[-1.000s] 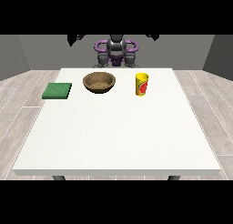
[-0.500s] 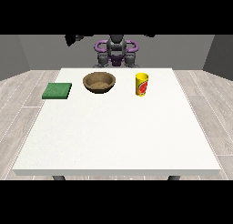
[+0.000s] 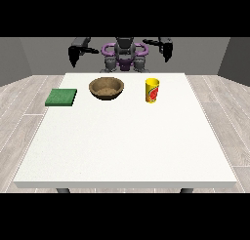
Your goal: Pick the cup and pour the ball into the bowl, then pick the bowl and place it on the pad
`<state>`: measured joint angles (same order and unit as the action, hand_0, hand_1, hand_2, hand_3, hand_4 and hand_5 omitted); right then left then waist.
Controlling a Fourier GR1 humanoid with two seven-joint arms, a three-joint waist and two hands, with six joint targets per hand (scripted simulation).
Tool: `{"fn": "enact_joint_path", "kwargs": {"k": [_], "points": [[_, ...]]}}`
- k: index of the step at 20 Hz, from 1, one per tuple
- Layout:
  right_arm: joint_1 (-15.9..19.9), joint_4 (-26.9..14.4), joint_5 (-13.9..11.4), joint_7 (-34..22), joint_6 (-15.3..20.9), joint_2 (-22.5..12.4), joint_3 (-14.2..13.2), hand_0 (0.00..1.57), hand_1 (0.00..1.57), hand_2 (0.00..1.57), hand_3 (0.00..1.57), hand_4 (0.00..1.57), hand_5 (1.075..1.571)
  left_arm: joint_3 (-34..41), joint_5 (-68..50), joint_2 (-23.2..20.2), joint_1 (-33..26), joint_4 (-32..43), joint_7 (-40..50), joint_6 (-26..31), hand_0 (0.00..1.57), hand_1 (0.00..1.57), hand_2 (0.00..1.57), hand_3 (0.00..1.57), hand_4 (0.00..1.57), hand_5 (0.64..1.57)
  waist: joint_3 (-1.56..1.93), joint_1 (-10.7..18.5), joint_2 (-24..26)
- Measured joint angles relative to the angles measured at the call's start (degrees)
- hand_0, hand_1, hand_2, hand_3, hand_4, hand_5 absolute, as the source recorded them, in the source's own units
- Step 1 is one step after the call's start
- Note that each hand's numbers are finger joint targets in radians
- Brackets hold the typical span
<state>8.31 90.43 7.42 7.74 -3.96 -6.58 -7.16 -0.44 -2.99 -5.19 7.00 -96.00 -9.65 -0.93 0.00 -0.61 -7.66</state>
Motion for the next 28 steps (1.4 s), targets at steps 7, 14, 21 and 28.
{"fn": "enact_joint_path", "kwargs": {"k": [7, 14, 21, 28], "points": [[4.09, -6.46, 0.49, 5.36, -2.62, -2.52, -2.44, 0.00, 0.00, 0.00, 0.00, 0.00, 1.561, 6.06, -0.32, -3.88, 7.85, 12.05, -5.37, 1.88, 0.00, 0.00, 0.00, 0.00, 0.00, 1.245, 0.00, -1.59, -3.77], [6.63, -11.80, 2.40, 6.86, -5.76, -5.27, -4.79, 0.00, 0.00, 0.00, 0.00, 0.00, 1.563, 7.65, 2.37, -2.63, 11.97, 24.31, -13.69, -0.72, 0.00, 0.00, 0.00, 0.00, 0.00, 1.233, 0.00, -3.37, -3.84], [7.94, -16.28, 3.85, 11.10, -9.40, -7.65, -6.80, 0.00, 0.00, 0.00, 0.00, 0.00, 1.559, 9.20, 3.69, -0.65, 15.66, 34.95, -23.20, -3.76, 0.00, 0.00, 0.00, 0.00, 0.00, 1.271, -0.01, -5.00, -6.92], [9.47, -19.24, 4.36, 12.84, -11.03, -9.36, -7.88, 0.00, 0.00, 0.00, 0.00, 0.00, 1.560, 11.41, 3.34, -0.52, 20.24, 45.88, -29.72, -4.80, 0.00, 0.00, 0.00, 0.00, 0.00, 1.238, -0.01, -5.78, -7.99]]}}
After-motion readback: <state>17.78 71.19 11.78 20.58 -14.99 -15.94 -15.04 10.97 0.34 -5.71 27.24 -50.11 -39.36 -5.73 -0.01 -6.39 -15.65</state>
